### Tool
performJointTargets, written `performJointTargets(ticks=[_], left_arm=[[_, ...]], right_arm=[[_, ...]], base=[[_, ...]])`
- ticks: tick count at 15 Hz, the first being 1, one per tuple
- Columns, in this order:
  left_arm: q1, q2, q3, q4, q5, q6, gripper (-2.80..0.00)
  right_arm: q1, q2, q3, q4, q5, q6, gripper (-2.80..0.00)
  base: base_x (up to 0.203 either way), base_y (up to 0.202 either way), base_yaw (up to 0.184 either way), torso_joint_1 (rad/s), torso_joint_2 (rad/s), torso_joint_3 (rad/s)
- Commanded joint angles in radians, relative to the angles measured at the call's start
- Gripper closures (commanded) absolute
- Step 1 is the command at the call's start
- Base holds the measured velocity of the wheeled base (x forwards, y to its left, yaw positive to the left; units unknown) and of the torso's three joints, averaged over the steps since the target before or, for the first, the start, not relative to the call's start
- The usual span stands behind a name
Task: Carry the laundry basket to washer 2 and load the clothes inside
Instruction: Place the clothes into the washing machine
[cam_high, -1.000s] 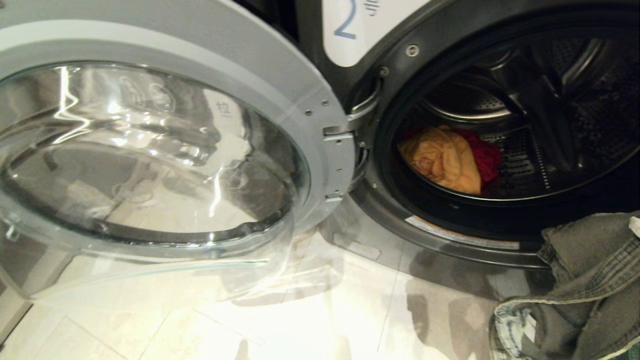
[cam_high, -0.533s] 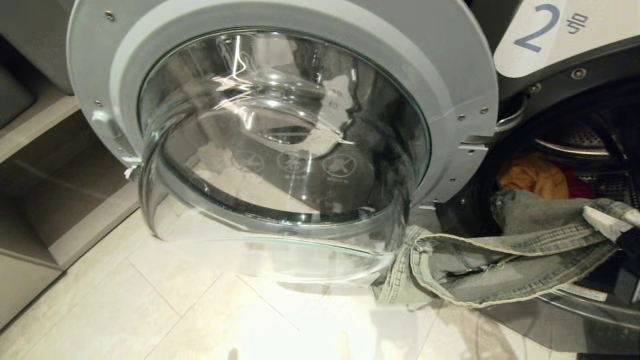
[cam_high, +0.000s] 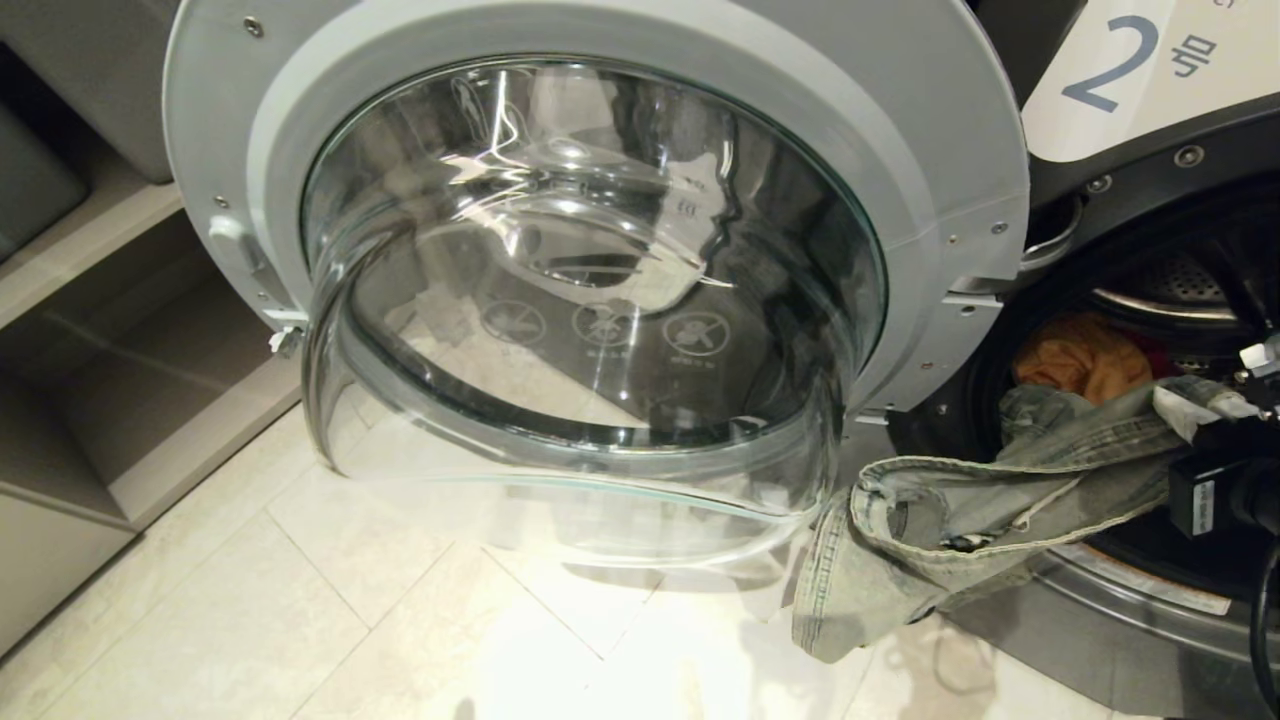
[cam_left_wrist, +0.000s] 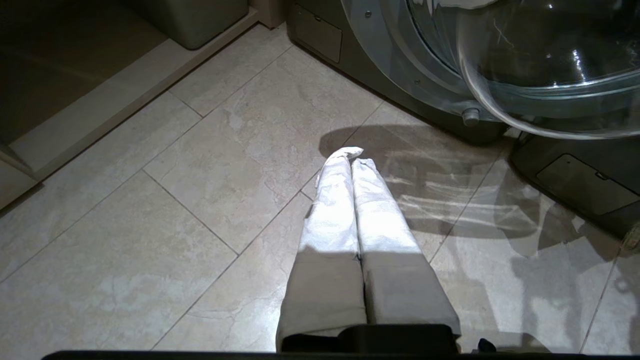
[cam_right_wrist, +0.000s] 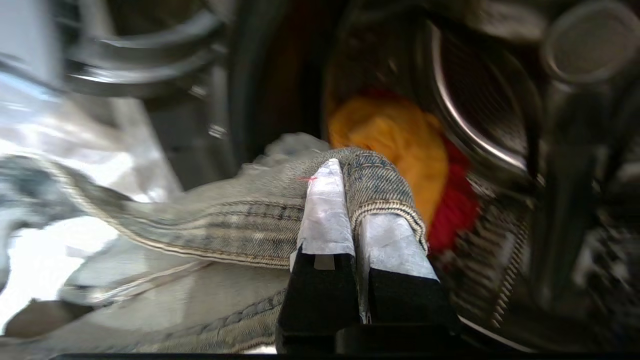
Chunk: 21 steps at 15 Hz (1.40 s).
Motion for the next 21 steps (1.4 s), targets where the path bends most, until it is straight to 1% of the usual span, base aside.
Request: performJointTargets(ticks=[1,4,6,9,11,13,15,16,18,21], left_arm=[[0.000,0.000,0.040,-0.001,0.001,-0.002,0.00],[0.000,0.001,0.040,-0.001,0.001,-0.001,0.00],[0.000,0.000,0.040,-0.001,0.001,0.000,0.00],[0.000,0.000,0.040,-0.001,0.001,0.000,0.00],[0.000,0.000,0.040,-0.001,0.001,-0.001,0.00],[0.000,0.000,0.040,-0.001,0.001,-0.002,0.00],[0.000,0.000,0.040,-0.001,0.001,0.000,0.00],[0.000,0.000,0.040,-0.001,0.000,0.000,0.00],[0.000,0.000,0.040,-0.001,0.001,0.000,0.00],[0.000,0.000,0.040,-0.001,-0.001,0.000,0.00]], right_arm=[[-0.091,0.047,-0.005,-0.013,-0.003,0.034,0.00],[-0.197,0.093,-0.019,-0.043,-0.003,0.101,0.00],[-0.257,0.153,-0.026,-0.112,-0.003,0.151,0.00],[-0.291,0.273,-0.024,-0.286,-0.027,0.189,0.00],[-0.333,0.374,-0.026,-0.427,-0.042,0.200,0.00],[-0.391,0.487,-0.048,-0.564,-0.047,0.204,0.00],[-0.457,0.575,-0.110,-0.665,-0.050,0.205,0.00],[-0.476,0.599,-0.163,-0.686,-0.050,0.204,0.00],[-0.501,0.639,-0.273,-0.700,-0.051,0.201,0.00],[-0.509,0.687,-0.406,-0.701,-0.044,0.182,0.00]], base=[[0.000,0.000,0.000,0.000,0.00,0.000],[0.000,0.000,0.000,0.000,0.00,0.000],[0.000,0.000,0.000,0.000,0.00,0.000],[0.000,0.000,0.000,0.000,0.00,0.000],[0.000,0.000,0.000,0.000,0.00,0.000],[0.000,0.000,0.000,0.000,0.00,0.000],[0.000,0.000,0.000,0.000,0.00,0.000],[0.000,0.000,0.000,0.000,0.00,0.000],[0.000,0.000,0.000,0.000,0.00,0.000],[0.000,0.000,0.000,0.000,0.00,0.000]])
